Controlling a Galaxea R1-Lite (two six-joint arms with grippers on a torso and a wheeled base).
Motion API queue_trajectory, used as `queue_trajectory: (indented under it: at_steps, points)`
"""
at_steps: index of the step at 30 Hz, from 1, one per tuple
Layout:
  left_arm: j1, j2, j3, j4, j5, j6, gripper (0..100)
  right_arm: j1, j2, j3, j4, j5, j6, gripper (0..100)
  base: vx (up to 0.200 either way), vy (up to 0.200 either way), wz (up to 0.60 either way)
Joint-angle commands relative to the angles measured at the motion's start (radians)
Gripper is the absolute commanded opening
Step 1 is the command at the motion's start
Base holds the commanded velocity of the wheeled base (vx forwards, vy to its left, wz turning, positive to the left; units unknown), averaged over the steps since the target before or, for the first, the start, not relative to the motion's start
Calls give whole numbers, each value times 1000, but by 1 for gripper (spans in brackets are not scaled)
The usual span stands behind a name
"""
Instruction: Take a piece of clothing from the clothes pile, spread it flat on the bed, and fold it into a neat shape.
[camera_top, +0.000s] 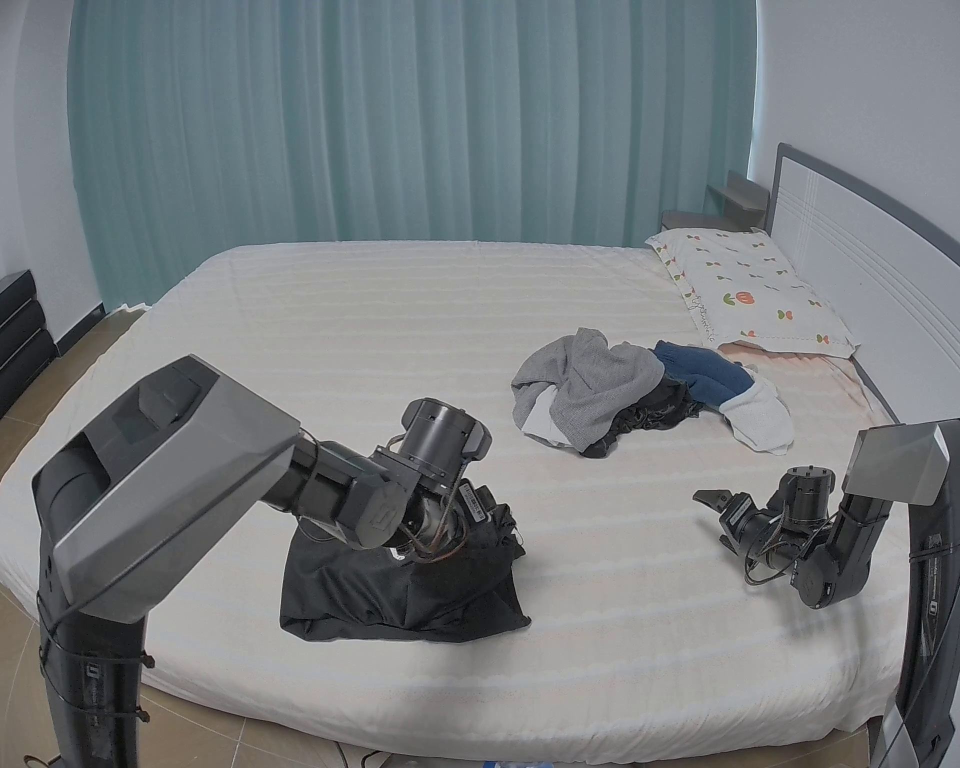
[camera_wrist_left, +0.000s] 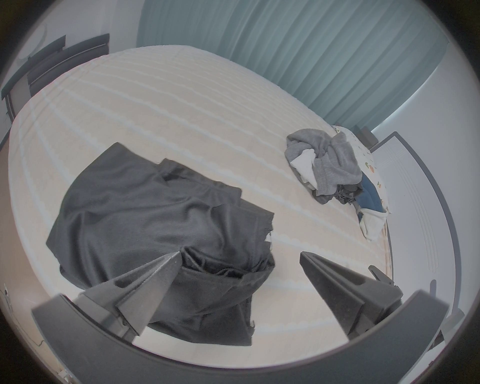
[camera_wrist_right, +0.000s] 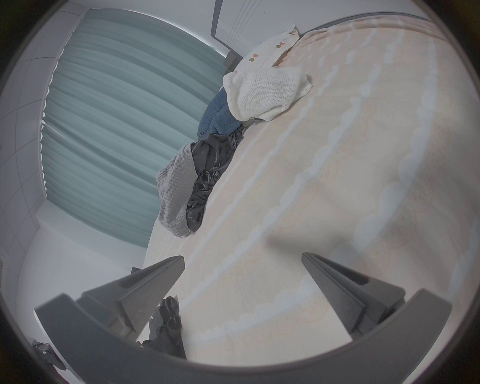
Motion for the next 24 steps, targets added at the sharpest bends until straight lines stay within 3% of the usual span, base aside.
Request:
queue_trajectory:
  at_steps: [1, 5, 10, 13, 18, 24]
  points:
    - [73, -131, 151, -10, -80, -13, 100, 0, 1, 0, 0, 1, -1, 100, 0, 0, 0]
    - [122, -189, 300, -73, -184, -50, 100, 0, 2, 0, 0, 1, -1, 100, 0, 0, 0]
    - [189, -197, 479, -282, -209, -76, 100, 0, 2, 0, 1, 1, -1, 100, 0, 0, 0]
    - [223, -188, 555, -389, -232, -91, 100, 0, 2, 0, 1, 1, -1, 100, -200, 0, 0]
    - [247, -168, 605, -474, -278, -117, 100, 0, 2, 0, 1, 1, -1, 100, -200, 0, 0]
    - [275, -162, 604, -477, -269, -121, 100, 0, 1, 0, 1, 1, -1, 100, 0, 0, 0]
